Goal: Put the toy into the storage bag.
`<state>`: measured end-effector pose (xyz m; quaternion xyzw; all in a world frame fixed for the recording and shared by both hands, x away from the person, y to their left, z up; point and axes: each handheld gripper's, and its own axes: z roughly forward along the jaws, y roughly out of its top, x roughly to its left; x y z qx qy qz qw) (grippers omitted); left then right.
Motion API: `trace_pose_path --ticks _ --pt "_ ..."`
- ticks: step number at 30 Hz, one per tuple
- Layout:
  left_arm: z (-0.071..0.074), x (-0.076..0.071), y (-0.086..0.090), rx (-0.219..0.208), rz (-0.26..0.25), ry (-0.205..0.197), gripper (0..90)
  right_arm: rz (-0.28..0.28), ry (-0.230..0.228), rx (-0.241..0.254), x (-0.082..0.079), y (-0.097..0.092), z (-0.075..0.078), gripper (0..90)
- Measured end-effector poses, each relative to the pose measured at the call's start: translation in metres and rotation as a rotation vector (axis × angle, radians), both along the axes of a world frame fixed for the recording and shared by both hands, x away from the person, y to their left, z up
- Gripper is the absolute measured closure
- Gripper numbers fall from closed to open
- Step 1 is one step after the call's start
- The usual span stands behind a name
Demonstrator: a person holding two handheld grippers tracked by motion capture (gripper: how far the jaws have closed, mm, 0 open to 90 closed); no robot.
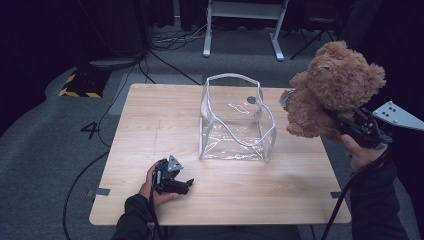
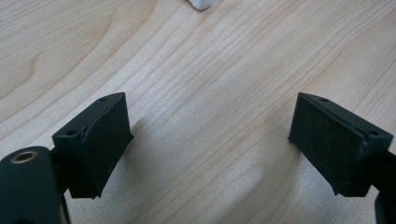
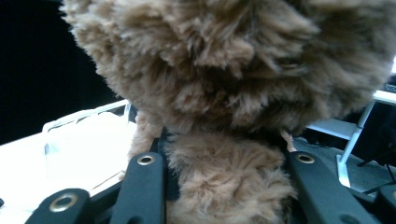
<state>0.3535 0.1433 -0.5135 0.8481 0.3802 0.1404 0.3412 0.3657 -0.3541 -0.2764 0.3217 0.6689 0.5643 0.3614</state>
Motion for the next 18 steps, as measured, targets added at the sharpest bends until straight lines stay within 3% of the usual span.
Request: trace_pose_path --ticks 9,18 --pt "0.000 0.000 0.000 0.000 0.000 0.000 12.7 0.007 -0.022 -0.009 0.003 0.010 0.014 63.3" --pt "0.000 0.000 0.000 0.000 0.000 -0.002 12.7 0.031 -0.032 -0.018 0.012 0.035 0.028 63.3"
